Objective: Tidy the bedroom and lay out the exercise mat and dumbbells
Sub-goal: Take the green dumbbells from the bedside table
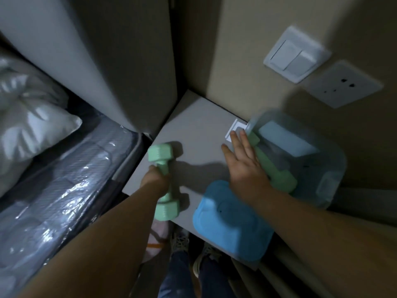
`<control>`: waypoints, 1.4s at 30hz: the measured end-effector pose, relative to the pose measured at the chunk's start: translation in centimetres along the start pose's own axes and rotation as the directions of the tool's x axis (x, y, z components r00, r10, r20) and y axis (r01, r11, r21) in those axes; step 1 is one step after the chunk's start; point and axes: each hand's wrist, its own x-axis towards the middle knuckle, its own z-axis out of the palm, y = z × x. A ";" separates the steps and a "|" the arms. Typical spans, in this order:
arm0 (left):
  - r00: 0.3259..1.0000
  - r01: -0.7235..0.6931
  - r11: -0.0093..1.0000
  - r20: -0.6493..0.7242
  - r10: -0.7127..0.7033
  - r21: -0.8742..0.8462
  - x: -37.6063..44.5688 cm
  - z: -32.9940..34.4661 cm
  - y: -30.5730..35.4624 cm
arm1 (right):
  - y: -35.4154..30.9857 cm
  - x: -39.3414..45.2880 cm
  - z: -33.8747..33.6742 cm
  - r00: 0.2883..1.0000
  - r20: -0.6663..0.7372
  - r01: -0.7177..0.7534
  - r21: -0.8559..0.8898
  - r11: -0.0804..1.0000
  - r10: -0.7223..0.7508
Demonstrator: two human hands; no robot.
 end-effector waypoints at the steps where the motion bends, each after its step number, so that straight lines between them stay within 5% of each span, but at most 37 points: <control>1: 1.000 0.017 0.999 -0.008 -0.017 0.049 -0.7 -0.6 0.2 | 0.1 -0.1 -0.5 1.000 -0.004 0.011 0.026 1.000 -0.011; 5: 0.995 0.015 0.996 -0.102 -0.005 0.093 -4.3 -2.1 2.4 | 1.1 -1.2 -2.6 0.999 -0.048 0.002 0.133 0.991 0.004; 8: 0.959 -0.247 0.966 -0.123 0.255 0.077 -7.9 -1.8 6.3 | 3.7 -2.2 -3.7 0.990 -0.045 -0.126 0.153 0.980 0.135; 12: 0.795 -0.607 0.795 -0.001 0.607 0.002 -11.0 -0.2 12.0 | 8.5 -2.3 -3.5 0.915 0.224 -0.354 0.043 0.934 0.337; 15: 0.697 -0.717 0.671 0.158 0.700 0.189 -10.7 1.8 13.7 | 10.3 -0.9 -1.7 0.838 0.357 -0.435 -0.017 0.900 0.412; 20: 0.659 -0.748 0.602 0.202 0.725 0.278 -9.3 3.5 13.0 | 11.4 2.0 2.0 0.801 0.383 -0.449 -0.122 0.885 0.460; 28: 0.673 -0.738 0.631 0.186 0.716 0.239 -9.3 3.7 13.0 | 11.9 4.0 2.4 0.778 0.440 -0.502 0.006 0.865 0.449; 35: 0.710 -0.701 0.660 0.190 0.678 0.270 -9.9 3.3 13.4 | 11.0 1.7 -3.6 0.785 0.466 -0.529 0.161 0.833 0.408; 40: 0.759 -0.647 0.682 0.197 0.621 0.341 -11.2 2.6 14.4 | 9.6 -0.7 -9.5 0.844 0.361 -0.497 0.250 0.831 0.396; 42: 0.766 -0.643 0.725 0.198 0.612 0.247 -12.3 1.8 15.4 | 8.3 -1.2 -12.1 0.865 0.303 -0.482 0.277 0.831 0.400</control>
